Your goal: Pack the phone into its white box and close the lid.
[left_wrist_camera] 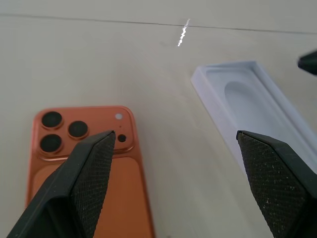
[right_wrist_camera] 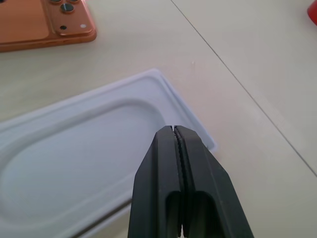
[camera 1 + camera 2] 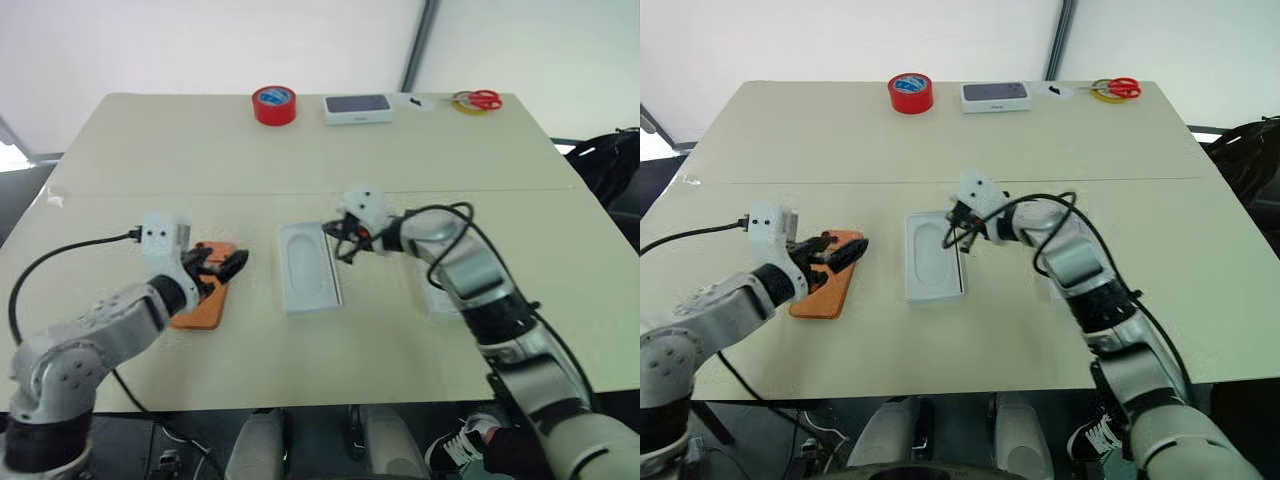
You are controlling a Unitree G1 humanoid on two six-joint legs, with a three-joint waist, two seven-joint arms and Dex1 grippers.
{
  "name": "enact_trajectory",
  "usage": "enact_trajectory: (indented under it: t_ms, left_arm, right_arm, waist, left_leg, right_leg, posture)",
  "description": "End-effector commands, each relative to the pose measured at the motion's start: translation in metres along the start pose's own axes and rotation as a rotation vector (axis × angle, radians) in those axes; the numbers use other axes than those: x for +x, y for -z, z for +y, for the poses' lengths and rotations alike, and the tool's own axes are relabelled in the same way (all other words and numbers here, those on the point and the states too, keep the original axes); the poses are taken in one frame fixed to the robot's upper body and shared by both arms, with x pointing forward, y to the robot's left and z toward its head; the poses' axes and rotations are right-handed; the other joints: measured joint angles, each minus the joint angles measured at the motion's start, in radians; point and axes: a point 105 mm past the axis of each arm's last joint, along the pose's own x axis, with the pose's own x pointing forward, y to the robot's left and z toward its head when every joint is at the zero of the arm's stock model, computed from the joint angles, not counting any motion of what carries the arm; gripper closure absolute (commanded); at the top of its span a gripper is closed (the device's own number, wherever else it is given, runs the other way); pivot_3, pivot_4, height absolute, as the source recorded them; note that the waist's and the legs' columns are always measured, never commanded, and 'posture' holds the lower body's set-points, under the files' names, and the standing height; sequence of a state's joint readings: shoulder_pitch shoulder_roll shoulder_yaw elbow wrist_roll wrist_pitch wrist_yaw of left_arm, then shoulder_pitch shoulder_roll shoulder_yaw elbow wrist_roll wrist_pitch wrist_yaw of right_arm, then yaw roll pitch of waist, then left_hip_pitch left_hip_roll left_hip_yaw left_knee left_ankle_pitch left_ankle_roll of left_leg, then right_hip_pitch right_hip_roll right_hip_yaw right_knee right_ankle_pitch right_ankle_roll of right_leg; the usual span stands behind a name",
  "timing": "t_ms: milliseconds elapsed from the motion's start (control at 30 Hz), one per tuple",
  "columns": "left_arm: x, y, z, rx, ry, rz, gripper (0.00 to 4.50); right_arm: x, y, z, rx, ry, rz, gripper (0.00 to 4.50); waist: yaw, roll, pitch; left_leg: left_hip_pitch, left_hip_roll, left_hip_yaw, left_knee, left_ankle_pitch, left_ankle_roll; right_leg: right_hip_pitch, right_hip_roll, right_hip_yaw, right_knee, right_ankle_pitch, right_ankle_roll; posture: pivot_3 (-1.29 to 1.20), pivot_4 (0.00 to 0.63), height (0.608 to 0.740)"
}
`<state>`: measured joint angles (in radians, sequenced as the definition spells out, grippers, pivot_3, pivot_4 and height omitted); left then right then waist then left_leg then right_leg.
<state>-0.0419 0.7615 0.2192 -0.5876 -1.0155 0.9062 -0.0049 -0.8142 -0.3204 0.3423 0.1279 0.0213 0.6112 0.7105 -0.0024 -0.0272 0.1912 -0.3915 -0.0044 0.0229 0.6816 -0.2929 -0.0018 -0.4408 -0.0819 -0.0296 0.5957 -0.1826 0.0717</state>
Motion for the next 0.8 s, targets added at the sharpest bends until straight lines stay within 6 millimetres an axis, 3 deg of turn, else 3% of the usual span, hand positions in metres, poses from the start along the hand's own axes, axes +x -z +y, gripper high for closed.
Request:
enact_trajectory:
  t_ms: [33, 133, 300, 567, 800]
  left_arm:
    - [-0.01, -0.01, -0.013, 0.173, 0.086, -0.062, 0.39]
    - [-0.02, -0.003, -0.015, 0.212, 0.128, -0.057, 0.39]
    - [-0.031, 0.003, -0.024, 0.25, 0.187, -0.064, 0.39]
    - [-0.033, 0.011, -0.026, 0.266, 0.201, -0.052, 0.39]
    - [-0.031, 0.011, -0.027, 0.259, 0.208, -0.062, 0.39]
  right_arm:
    - [0.012, -0.01, -0.003, -0.029, 0.053, -0.002, 4.46]
    - [0.027, -0.003, 0.006, -0.068, 0.041, 0.064, 4.46]
    - [0.032, 0.003, 0.015, -0.113, 0.009, 0.101, 4.46]
    - [0.029, 0.017, 0.009, -0.215, 0.043, 0.18, 4.46]
    - [0.024, 0.009, 0.01, -0.259, 0.046, 0.163, 4.46]
  waist:
    - [0.0, 0.001, 0.0]
    - [-0.007, 0.001, 0.0]
    - [-0.012, 0.002, 0.001]
    - [-0.012, 0.002, 0.001]
    - [-0.012, 0.002, 0.001]
  left_leg:
    - [0.0, 0.001, 0.0, 0.0, 0.0, 0.0]
    - [-0.001, 0.001, 0.0, 0.0, 0.0, 0.0]
    - [-0.001, 0.001, 0.0, -0.001, 0.0, 0.0]
    - [-0.001, 0.001, 0.0, -0.001, 0.0, 0.0]
    - [-0.001, 0.001, 0.0, -0.001, 0.0, 0.001]
  right_leg:
    - [0.0, -0.001, 0.0, 0.0, 0.0, 0.0]
    - [-0.001, -0.002, 0.0, -0.001, 0.0, 0.0]
    - [-0.002, -0.003, 0.0, 0.0, 0.0, 0.0]
    - [-0.002, -0.002, 0.0, 0.0, 0.0, 0.0]
    - [-0.002, -0.002, 0.0, 0.0, 0.0, 0.0]
  posture:
    - [0.0, 0.15, 0.732]
    - [0.0, 0.15, 0.732]
    - [0.0, 0.15, 0.732]
    - [0.0, 0.15, 0.732]
    - [0.0, 0.15, 0.732]
